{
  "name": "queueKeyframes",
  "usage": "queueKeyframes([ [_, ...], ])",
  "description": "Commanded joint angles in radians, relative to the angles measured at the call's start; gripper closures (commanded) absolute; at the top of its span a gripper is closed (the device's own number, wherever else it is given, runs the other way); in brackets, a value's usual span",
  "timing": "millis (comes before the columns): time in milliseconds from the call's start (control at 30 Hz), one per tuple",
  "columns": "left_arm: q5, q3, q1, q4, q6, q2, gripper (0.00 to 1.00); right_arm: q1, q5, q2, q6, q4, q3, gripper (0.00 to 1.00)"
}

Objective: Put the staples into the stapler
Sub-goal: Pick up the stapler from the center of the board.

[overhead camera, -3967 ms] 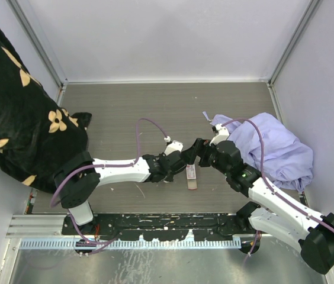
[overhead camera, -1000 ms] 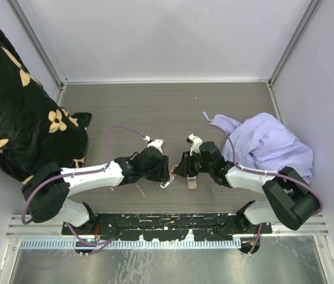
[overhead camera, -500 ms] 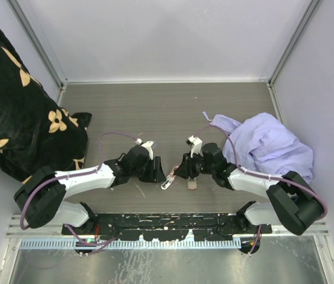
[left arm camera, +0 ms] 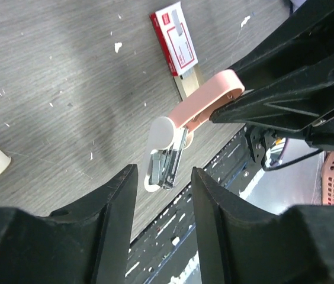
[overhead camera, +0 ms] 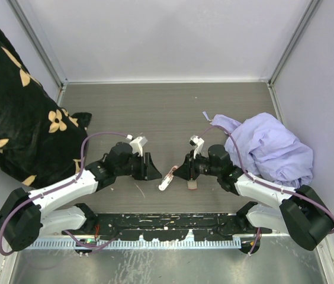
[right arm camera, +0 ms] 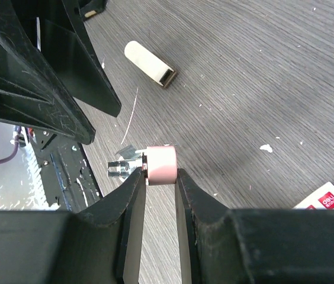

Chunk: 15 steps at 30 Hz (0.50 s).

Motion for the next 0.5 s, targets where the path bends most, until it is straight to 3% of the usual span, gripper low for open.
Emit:
queueKeyframes([
  [0,0.061,0.039,0.001,-0.046,0.015,-0.006,0.58,0.005,-0.034,-0.019,0.014,0.066,0.018,0.99],
  [467,0.084,0.051,-0.024,-0.031,-0.002,0.080,0.59,0.004,-0.050,-0.010,0.025,0.075,0.022,0.99],
])
